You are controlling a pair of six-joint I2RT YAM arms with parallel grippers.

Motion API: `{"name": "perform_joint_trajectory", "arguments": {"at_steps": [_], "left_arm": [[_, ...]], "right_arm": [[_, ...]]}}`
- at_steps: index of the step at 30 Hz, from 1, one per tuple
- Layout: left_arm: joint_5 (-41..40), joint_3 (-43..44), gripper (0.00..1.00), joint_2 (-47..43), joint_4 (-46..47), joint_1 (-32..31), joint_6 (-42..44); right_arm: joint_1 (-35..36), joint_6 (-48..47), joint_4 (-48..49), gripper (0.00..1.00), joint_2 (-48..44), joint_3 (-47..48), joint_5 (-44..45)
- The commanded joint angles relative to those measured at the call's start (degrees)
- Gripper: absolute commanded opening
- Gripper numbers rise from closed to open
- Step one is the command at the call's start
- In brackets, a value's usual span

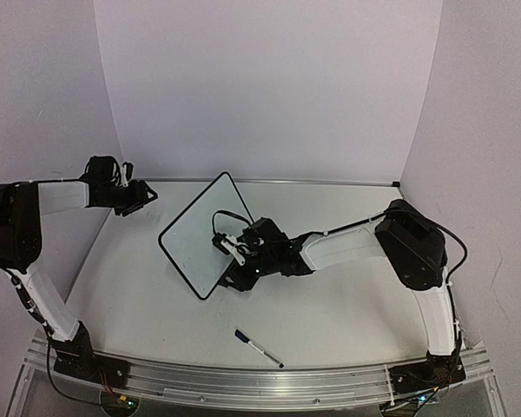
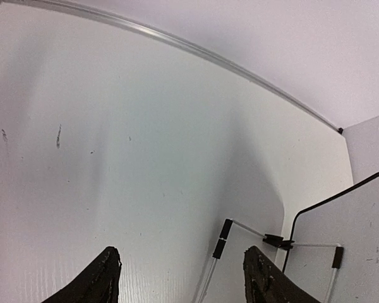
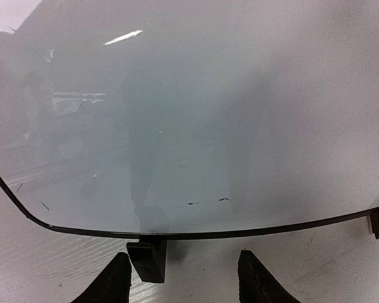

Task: Write a sentence on the whiteboard
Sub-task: Move the whiteboard to the center of the board.

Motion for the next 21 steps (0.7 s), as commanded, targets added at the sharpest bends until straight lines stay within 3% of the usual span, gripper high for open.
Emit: {"name": "perform_joint_trajectory", "arguments": {"at_steps": [1,14,20,21], "left_arm": [[-6.17,-1.0,0.67,-7.52,-0.02,0.05,-2.41],[-11.28,-1.45,0.73,-20.53,-5.64,0.39,-3.08],[-11.03,-1.76,0.73,-24.75,-8.7,0.32,-4.11],[-11.48,-2.03,0.74,-26.17,-9.83,0.43,-4.2]], "right_arm": [[0.47,-1.32,-1.03,0.53,2.26,3.58,-0.21],[3.17,-0.76,-2.77,0.46,5.5,5.97,0.97],[3.79,1.13,-1.16,0.29,6.61,6.94,3.65],[3.85,2.34,0.18,0.19,6.57,6.62,5.25]]}}
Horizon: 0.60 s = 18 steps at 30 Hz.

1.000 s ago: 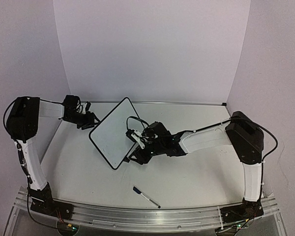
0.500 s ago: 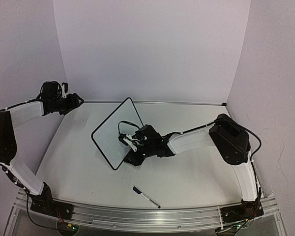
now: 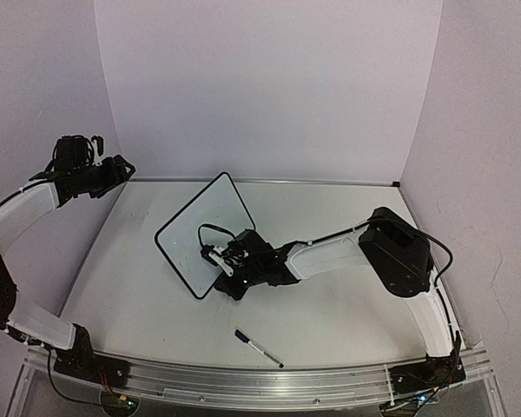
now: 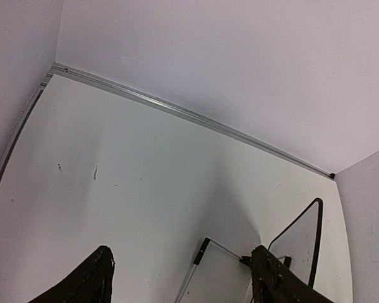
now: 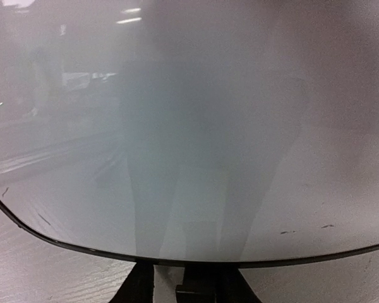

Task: Write a sentence on the whiteboard
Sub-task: Move the whiteboard to the center of the board.

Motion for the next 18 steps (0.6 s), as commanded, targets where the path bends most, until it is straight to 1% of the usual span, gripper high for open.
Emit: {"name": "perform_joint_trajectory", "arguments": {"at_steps": [1,2,4,5,6,9,11,12,16,18], "left_arm": [[-1.48,-0.61,0.74,-5.22,-3.42,0.17,-0.84],[-2.04,-0.82,0.74,-6.63,-4.31,0.22,-0.76],[-2.4,-1.16,0.74,-8.38,-5.19,0.22,-0.46],[-2.47,-1.14,0.74,-8.61,-5.35,0.18,-0.39],[-2.83,-1.24,0.75,-9.3,-5.94,0.18,-0.13],[-3.0,-1.23,0.75,-10.09,-6.92,0.2,0.12],[-2.63,-1.12,0.76,-10.2,-7.45,0.2,0.12],[-2.35,-1.1,0.76,-10.28,-7.7,0.16,0.12],[-1.85,-0.95,0.77,-10.78,-8.31,0.19,0.49],[-1.84,-0.88,0.77,-11.1,-8.62,0.2,0.8]], "right_arm": [[0.51,2.53,3.44,0.16,0.98,0.89,3.94],[0.69,3.73,5.25,0.12,0.55,-0.05,5.7],[1.08,5.91,7.62,0.06,-0.27,-1.5,8.36],[1.13,6.68,7.9,0.05,-0.47,-1.72,8.95],[1.42,9.2,8.88,0.0,-1.17,-2.97,12.88],[1.97,13.18,9.07,0.0,-2.28,-4.49,20.34],[2.05,18.17,8.79,0.0,-3.23,-6.14,26.43],[2.06,19.65,8.38,0.0,-3.45,-6.71,28.13],[2.18,28.85,4.36,0.0,-5.38,-9.41,38.66],[2.2,30.9,2.75,0.0,-5.95,-10.05,41.42]]}}
